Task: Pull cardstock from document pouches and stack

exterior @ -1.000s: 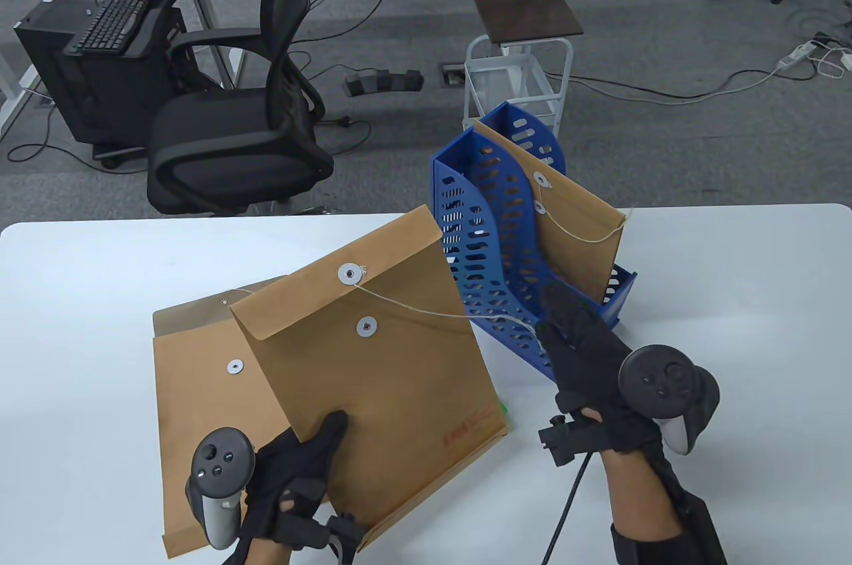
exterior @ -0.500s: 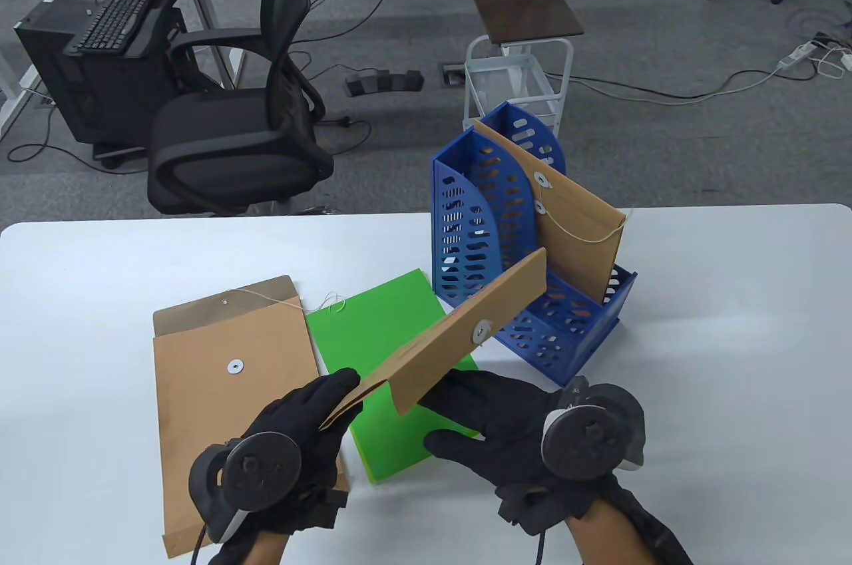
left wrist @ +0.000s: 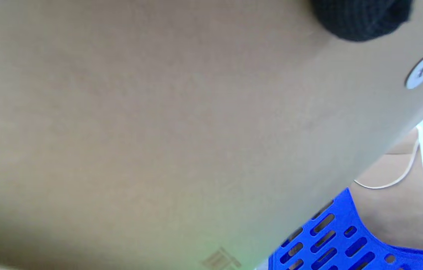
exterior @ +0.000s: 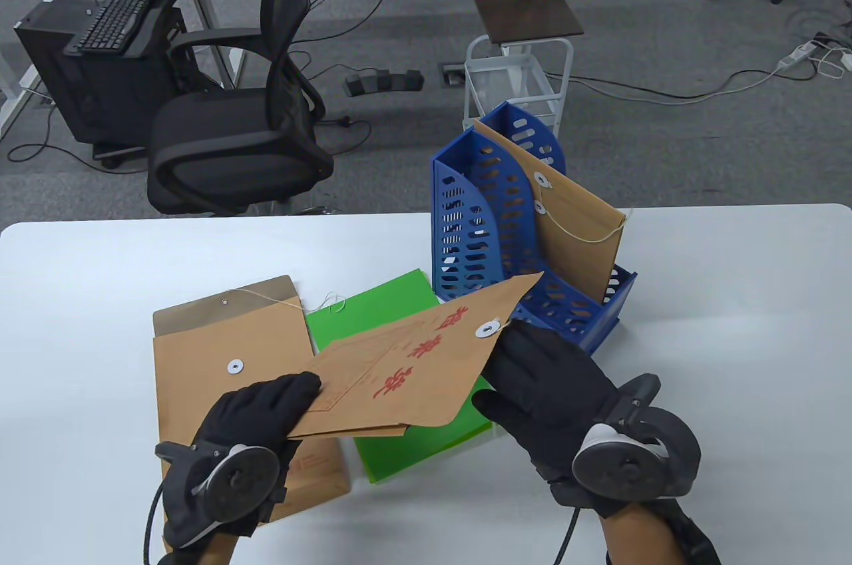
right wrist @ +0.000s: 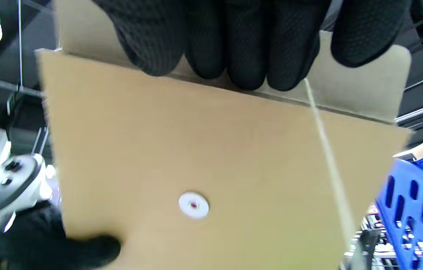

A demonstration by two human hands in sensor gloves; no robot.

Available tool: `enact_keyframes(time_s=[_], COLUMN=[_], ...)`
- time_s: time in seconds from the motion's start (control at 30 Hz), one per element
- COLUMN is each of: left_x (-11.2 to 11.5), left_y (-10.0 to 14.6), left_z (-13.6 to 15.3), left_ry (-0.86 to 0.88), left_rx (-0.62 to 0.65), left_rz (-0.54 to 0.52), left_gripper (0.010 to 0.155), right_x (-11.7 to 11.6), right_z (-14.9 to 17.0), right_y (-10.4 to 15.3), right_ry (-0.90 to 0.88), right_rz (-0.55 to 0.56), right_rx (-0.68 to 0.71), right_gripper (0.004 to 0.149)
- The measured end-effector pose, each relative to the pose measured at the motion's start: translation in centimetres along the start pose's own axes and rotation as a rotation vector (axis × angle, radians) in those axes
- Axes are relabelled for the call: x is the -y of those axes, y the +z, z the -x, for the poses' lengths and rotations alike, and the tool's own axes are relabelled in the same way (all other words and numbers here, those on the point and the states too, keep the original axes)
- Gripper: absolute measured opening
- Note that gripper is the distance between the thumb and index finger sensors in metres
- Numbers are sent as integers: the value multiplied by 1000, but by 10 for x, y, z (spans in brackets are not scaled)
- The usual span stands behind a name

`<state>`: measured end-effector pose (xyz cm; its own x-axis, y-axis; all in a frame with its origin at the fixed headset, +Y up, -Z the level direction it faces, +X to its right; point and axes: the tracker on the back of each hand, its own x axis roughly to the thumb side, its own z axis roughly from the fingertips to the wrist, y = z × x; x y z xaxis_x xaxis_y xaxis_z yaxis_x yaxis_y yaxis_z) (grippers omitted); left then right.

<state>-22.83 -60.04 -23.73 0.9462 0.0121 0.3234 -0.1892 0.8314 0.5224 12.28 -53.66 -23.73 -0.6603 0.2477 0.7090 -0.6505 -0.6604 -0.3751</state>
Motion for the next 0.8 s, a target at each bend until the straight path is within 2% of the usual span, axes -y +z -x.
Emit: enact_keyframes(time_s=[0.1,0.2,0.23,0.37,0.53,0.63,0.67,0.8], left_x=[-3,-8,-9,-15,-23,-27,-29,-30], left_y=[0,-3,-4,-6,-4,-4,-3,1], left_z=[-5,-3,0,12,10,7,6,2], left_ry=[-57,-37,-38,-7,-43,-28,-27,16], left_rx=[69,36,22,-33,15,73,89,134], left_rz=[-8,-19,-21,-29,-35,-53,-72,-101], left_gripper=[48,48,48,48,48,47,48,47], right_x=[-3,-8,-9,-21,-35,-42,-45,-51], right_z=[0,-6,-7,-9,-25,-34,-37,-40], right_y=[2,2,1,-2,-1,-1,-1,1], right_ry=[35,150,165,118,182,159,140,96], right_rz=[62,45,28,-284,-346,-352,-374,-406], right_rx=[-54,-67,-67,-33,75,134,134,119], right_gripper=[47,48,51,69,73,64,60,62])
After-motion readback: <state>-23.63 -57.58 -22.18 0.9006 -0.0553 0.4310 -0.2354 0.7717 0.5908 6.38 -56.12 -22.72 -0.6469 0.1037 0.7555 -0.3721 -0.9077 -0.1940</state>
